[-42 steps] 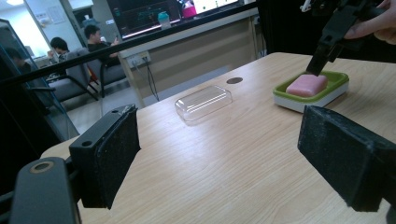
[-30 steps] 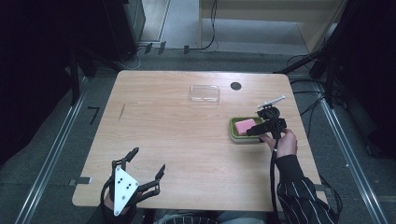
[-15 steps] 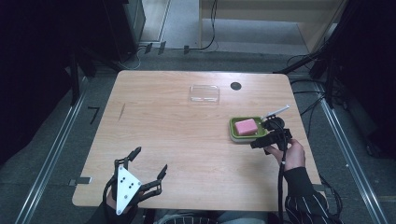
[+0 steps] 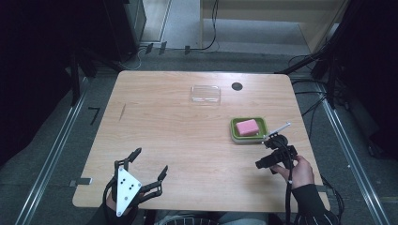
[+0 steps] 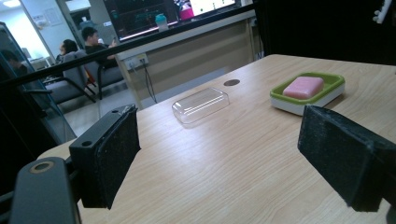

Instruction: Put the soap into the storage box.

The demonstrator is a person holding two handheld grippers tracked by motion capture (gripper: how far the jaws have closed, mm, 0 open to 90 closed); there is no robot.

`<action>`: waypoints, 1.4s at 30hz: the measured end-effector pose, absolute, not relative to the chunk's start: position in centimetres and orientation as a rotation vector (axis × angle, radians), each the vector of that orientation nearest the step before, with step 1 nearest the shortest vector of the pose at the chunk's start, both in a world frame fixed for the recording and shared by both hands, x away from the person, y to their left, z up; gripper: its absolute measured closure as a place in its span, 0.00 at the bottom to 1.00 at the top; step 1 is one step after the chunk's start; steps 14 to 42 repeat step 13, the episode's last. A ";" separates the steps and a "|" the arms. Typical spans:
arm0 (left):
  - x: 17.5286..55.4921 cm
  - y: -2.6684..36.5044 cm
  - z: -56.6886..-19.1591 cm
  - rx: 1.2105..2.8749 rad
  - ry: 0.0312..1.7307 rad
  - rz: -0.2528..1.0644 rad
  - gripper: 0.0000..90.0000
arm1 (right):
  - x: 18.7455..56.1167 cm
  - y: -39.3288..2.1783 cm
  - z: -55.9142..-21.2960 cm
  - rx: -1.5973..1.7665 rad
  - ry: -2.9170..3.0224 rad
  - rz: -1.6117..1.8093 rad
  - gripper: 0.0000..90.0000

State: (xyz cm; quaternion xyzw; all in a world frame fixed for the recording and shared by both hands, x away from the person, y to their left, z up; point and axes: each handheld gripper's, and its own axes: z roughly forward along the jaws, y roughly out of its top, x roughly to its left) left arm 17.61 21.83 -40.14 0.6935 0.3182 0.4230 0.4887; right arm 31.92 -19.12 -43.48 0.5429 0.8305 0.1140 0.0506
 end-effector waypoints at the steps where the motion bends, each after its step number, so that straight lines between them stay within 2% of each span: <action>1: 17.6 21.8 -40.1 1.684 0.775 1.029 0.15 | 31.6 -19.1 -43.7 1.648 2.542 0.337 0.15; 11: 17.7 21.7 -40.1 1.687 0.771 1.030 0.15 | 28.7 -18.7 -45.4 1.580 2.632 0.245 0.15; 42: 17.7 21.6 -40.1 1.687 0.774 1.030 0.15 | 28.7 -18.7 -45.6 1.578 2.637 0.240 0.15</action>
